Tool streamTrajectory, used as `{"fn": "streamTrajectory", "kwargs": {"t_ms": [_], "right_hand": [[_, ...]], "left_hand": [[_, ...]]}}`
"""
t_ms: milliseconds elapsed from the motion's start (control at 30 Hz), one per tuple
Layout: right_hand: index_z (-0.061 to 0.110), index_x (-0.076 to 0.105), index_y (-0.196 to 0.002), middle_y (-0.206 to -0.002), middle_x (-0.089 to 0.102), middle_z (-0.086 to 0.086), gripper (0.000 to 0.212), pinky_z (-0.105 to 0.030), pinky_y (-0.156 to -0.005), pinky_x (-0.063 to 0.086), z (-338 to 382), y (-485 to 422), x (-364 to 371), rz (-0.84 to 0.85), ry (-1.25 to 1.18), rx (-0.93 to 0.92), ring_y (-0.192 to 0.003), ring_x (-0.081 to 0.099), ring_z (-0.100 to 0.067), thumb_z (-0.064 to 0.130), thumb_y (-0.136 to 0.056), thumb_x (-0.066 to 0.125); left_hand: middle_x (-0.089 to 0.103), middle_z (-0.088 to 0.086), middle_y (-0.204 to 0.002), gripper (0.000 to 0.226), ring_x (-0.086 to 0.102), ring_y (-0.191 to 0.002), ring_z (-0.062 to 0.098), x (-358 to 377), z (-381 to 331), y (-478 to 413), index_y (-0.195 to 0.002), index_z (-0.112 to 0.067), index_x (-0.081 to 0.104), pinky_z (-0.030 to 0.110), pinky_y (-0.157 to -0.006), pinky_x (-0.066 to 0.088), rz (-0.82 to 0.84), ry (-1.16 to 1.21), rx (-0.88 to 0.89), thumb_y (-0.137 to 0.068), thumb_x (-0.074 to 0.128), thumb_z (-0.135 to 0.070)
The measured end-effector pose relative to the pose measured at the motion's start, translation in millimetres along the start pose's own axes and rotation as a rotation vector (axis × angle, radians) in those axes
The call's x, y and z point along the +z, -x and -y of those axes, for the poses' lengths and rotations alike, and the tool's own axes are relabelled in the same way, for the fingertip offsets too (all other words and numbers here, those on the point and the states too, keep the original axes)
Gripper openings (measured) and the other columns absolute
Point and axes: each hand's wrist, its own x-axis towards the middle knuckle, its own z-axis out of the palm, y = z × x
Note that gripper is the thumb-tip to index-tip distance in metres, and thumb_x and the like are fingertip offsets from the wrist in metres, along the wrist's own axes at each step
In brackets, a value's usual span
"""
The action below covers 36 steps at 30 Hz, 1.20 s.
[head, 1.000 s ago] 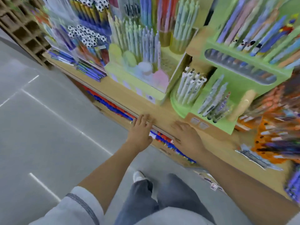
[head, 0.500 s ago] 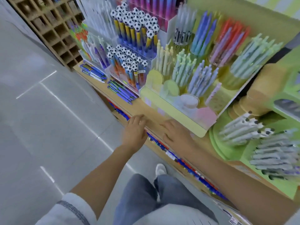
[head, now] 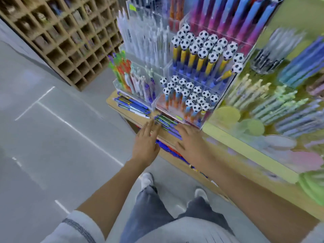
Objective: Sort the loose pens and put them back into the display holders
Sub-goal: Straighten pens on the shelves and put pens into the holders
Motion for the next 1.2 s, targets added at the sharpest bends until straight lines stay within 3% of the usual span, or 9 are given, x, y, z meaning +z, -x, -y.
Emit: {"fn": "streamTrajectory", "kwargs": {"t_ms": [133, 300, 433, 567, 733, 933, 1033, 1100, 1200], "right_hand": [[0.012, 0.036, -0.145, -0.14, 0.042, -0.006, 0.06, -0.046, -0.102, 0.041, 21, -17, 18, 0.021, 0.167, 0.222, -0.127, 0.041, -0.027, 0.033, -0.09, 0.052], [0.005, 0.054, -0.132, -0.119, 0.055, -0.012, 0.062, -0.043, -0.088, 0.05, 35, -26, 23, -0.056, 0.246, 0.354, -0.11, 0.052, -0.031, 0.025, -0.077, 0.075], [0.002, 0.062, -0.119, -0.111, 0.061, -0.014, 0.059, -0.045, -0.085, 0.053, 39, -28, 24, -0.104, 0.219, 0.358, -0.102, 0.06, -0.035, 0.018, -0.066, 0.083], [0.003, 0.063, -0.112, -0.103, 0.063, -0.013, 0.056, -0.045, -0.085, 0.053, 40, -24, 24, -0.081, 0.211, 0.36, -0.095, 0.061, -0.035, 0.025, -0.066, 0.084], [0.006, 0.055, -0.121, -0.111, 0.055, -0.013, 0.051, -0.041, -0.086, 0.046, 38, -25, 20, 0.012, 0.152, 0.386, -0.101, 0.053, -0.032, 0.032, -0.081, 0.072], [0.008, 0.045, -0.125, -0.118, 0.049, -0.011, 0.055, -0.04, -0.082, 0.046, 39, -28, 21, 0.097, 0.051, 0.439, -0.106, 0.051, -0.028, 0.041, -0.085, 0.066], [0.007, 0.043, -0.126, -0.118, 0.052, -0.012, 0.052, -0.04, -0.082, 0.046, 39, -29, 21, 0.104, 0.079, 0.439, -0.105, 0.053, -0.029, 0.04, -0.09, 0.061], [0.006, 0.043, -0.125, -0.119, 0.052, -0.013, 0.052, -0.042, -0.083, 0.045, 39, -30, 19, 0.119, 0.074, 0.446, -0.107, 0.053, -0.031, 0.038, -0.09, 0.062], [0.004, 0.044, -0.124, -0.12, 0.053, -0.016, 0.05, -0.042, -0.08, 0.043, 38, -28, 16, 0.125, -0.009, 0.426, -0.105, 0.054, -0.033, 0.034, -0.09, 0.063]], "left_hand": [[0.023, 0.016, -0.157, 0.075, 0.021, -0.144, 0.034, -10, 31, -15, -0.15, -0.016, 0.031, 0.044, -0.115, 0.025, 0.106, -0.049, 0.129, -0.081, 0.06, -0.012], [0.049, 0.02, -0.139, 0.074, 0.044, -0.127, 0.037, -11, 50, -27, -0.137, -0.011, 0.05, 0.047, -0.097, 0.047, 0.055, -0.053, 0.286, -0.066, 0.068, -0.009], [0.049, 0.017, -0.138, 0.071, 0.046, -0.126, 0.037, -13, 53, -31, -0.135, -0.013, 0.051, 0.046, -0.096, 0.046, 0.017, -0.045, 0.321, -0.066, 0.066, -0.005], [0.049, 0.015, -0.137, 0.068, 0.044, -0.125, 0.033, -14, 53, -29, -0.135, -0.013, 0.05, 0.044, -0.098, 0.043, 0.0, -0.044, 0.331, -0.069, 0.063, -0.005], [0.054, 0.012, -0.112, 0.064, 0.049, -0.099, 0.028, -14, 52, -30, -0.137, -0.014, 0.05, 0.04, -0.08, 0.049, 0.007, -0.006, 0.327, -0.074, 0.063, -0.007], [0.064, 0.003, -0.083, 0.025, 0.06, -0.073, 0.022, -16, 34, -18, -0.116, -0.014, 0.051, 0.037, -0.068, 0.048, 0.21, 0.333, 0.025, -0.092, 0.054, -0.019], [0.07, 0.012, -0.096, 0.011, 0.065, -0.074, 0.023, -13, 16, -19, -0.103, -0.016, 0.05, 0.04, -0.075, 0.054, 0.403, 0.775, -0.29, -0.094, 0.055, -0.022], [0.069, 0.019, -0.103, 0.012, 0.066, -0.073, 0.025, -13, 2, -21, -0.1, -0.011, 0.046, 0.038, -0.073, 0.055, 0.426, 1.026, -0.484, -0.096, 0.054, -0.018], [0.068, 0.017, -0.094, 0.015, 0.066, -0.07, 0.022, -14, -11, -23, -0.103, -0.007, 0.042, 0.034, -0.073, 0.057, 0.399, 1.133, -0.575, -0.097, 0.052, -0.016]]}}
